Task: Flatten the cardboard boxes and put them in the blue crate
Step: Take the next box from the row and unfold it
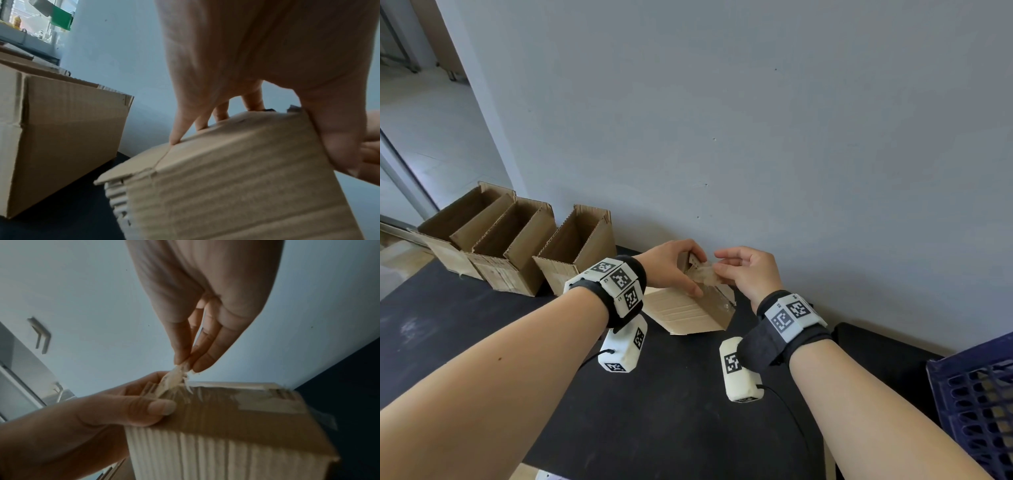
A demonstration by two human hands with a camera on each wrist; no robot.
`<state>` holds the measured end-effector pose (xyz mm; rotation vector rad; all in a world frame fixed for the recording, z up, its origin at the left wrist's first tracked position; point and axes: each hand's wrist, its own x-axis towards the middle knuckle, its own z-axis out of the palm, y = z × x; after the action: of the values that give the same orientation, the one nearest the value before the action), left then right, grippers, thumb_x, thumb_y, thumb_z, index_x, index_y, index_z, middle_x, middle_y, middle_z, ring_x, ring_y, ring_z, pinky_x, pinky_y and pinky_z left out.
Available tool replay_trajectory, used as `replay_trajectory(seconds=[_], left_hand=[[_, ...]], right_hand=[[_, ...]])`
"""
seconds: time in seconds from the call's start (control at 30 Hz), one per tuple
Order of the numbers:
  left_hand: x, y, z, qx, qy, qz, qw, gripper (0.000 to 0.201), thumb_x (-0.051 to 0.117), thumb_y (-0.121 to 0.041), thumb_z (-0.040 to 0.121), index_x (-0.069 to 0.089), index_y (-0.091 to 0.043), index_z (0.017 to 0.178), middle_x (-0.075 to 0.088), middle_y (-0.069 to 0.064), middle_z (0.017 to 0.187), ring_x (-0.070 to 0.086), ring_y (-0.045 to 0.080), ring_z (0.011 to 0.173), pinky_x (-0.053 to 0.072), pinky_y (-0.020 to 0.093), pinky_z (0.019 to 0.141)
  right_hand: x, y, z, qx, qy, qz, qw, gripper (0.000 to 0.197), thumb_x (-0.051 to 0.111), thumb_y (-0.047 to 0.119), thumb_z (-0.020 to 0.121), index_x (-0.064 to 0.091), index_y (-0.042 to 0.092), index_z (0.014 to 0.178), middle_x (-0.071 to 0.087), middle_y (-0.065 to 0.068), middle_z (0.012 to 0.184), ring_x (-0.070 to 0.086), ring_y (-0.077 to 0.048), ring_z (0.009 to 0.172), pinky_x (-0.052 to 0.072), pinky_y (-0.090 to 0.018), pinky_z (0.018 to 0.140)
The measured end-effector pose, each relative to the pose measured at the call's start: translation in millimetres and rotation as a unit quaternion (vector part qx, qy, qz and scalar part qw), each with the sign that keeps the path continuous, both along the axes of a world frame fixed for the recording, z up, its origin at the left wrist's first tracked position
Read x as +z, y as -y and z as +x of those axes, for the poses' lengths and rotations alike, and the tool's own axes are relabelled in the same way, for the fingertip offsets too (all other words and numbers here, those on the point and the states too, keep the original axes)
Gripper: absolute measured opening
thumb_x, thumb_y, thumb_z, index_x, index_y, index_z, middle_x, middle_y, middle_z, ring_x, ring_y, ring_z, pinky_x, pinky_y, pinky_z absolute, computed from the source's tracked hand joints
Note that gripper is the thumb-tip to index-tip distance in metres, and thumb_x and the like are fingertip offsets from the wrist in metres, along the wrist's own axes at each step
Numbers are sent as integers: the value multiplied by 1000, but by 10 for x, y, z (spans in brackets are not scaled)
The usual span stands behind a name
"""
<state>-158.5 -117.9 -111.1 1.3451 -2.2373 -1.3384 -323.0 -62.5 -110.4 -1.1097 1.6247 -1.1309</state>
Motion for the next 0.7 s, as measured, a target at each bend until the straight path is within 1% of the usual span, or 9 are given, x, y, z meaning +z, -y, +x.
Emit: replay_trajectory(seconds=[0.1, 0.2, 0.27, 0.33, 0.47, 0.53, 0.6, 0.63, 0.7], left_hand=[[0, 12, 27, 14, -8, 9, 1000, 53, 85, -19, 66, 57, -25, 111, 59, -1, 111, 56, 18, 101, 49, 32, 90], [3, 30, 81, 38, -25, 35, 998, 52, 84, -11, 67, 56, -22, 109, 58, -1, 103, 57, 17, 94, 50, 30, 85], [-11, 66, 162, 57, -30, 46, 997, 51, 82, -6, 68, 56, -20, 109, 58, 0, 99, 56, 17, 90, 51, 28, 80], [-25, 112, 268, 76, -22, 51, 996, 50, 81, -5, 69, 56, -21, 109, 57, 3, 102, 55, 17, 88, 50, 26, 77], [-35, 172, 355, 80, 4, 55, 995, 49, 80, -5, 69, 57, -23, 109, 56, 9, 110, 55, 22, 94, 50, 36, 88], [-32, 167, 325, 79, 9, 52, 995, 47, 78, -3, 70, 58, -24, 107, 56, 10, 113, 55, 23, 95, 50, 37, 90], [-3, 178, 280, 74, 17, 34, 996, 46, 75, 0, 71, 60, -24, 108, 55, 7, 121, 55, 22, 97, 49, 34, 89], [14, 184, 248, 66, 37, 10, 997, 48, 73, 1, 71, 60, -25, 110, 52, 4, 127, 54, 22, 103, 48, 33, 91], [57, 170, 153, 7, 144, -75, 987, 55, 70, -6, 71, 57, -27, 120, 41, -3, 142, 43, 21, 125, 34, 40, 107]], right_hand=[[-27, 4, -72, -10, -2, 8, 1000, 18, 73, -5, 77, 70, 6, 91, 67, -7, 78, 65, -15, 70, 58, -24, 68], [-81, 5, -155, -28, -5, 16, 999, 17, 73, -5, 76, 70, 9, 85, 67, -6, 76, 65, -17, 70, 58, -28, 72], [-124, 1, -278, -59, -9, 26, 998, 15, 72, -7, 76, 70, 5, 86, 67, -6, 75, 65, -16, 69, 58, -27, 71], [-168, -9, -443, -95, -4, 41, 995, 15, 70, -8, 77, 70, 1, 90, 66, -6, 75, 64, -17, 69, 58, -28, 72], [-249, -29, -602, -113, -39, 66, 991, 16, 69, -8, 78, 70, -1, 92, 65, -5, 71, 61, -15, 63, 58, -29, 74], [-273, -26, -581, -119, -53, 72, 989, 14, 68, -8, 78, 71, 5, 85, 65, -4, 69, 61, -18, 63, 57, -34, 79], [-291, -12, -557, -120, -64, 77, 988, 21, 66, -8, 79, 70, 12, 75, 65, -4, 68, 61, -21, 67, 56, -36, 83], [-304, -5, -547, -116, -69, 76, 988, 25, 66, -8, 79, 69, 16, 71, 65, -3, 68, 61, -22, 68, 56, -36, 83], [-324, 9, -506, -106, -75, 72, 989, 30, 66, -7, 79, 67, 20, 66, 64, -2, 66, 61, -22, 70, 56, -36, 84]])
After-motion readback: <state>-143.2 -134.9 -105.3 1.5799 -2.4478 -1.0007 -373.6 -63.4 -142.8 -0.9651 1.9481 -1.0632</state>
